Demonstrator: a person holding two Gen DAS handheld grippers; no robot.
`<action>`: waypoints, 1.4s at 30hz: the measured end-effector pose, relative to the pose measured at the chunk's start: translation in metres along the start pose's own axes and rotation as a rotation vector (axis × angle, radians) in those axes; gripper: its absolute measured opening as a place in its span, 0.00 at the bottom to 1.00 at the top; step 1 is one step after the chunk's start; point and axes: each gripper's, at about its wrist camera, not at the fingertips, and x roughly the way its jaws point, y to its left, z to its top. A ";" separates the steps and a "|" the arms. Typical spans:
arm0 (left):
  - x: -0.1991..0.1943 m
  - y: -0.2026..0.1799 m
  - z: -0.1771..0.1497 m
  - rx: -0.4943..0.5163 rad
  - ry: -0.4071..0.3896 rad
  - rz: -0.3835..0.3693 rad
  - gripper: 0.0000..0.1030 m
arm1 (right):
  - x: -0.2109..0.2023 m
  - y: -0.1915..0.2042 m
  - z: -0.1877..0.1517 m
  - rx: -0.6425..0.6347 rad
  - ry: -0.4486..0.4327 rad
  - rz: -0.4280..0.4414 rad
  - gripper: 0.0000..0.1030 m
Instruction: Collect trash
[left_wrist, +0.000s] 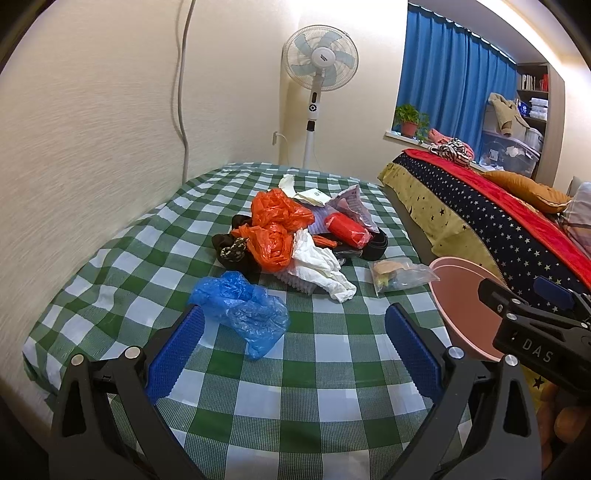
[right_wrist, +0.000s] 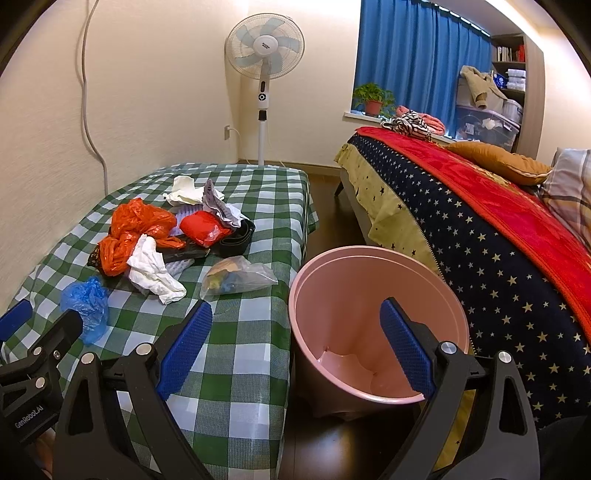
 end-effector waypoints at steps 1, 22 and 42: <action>0.000 0.000 0.000 0.000 0.000 0.000 0.92 | 0.000 0.000 0.000 0.000 0.000 0.000 0.88; 0.013 0.018 0.000 -0.065 0.011 0.087 0.68 | 0.019 -0.011 0.001 0.117 0.058 0.113 0.52; 0.045 0.034 -0.006 -0.116 0.061 0.149 0.48 | 0.102 -0.002 0.019 0.148 0.146 0.174 0.52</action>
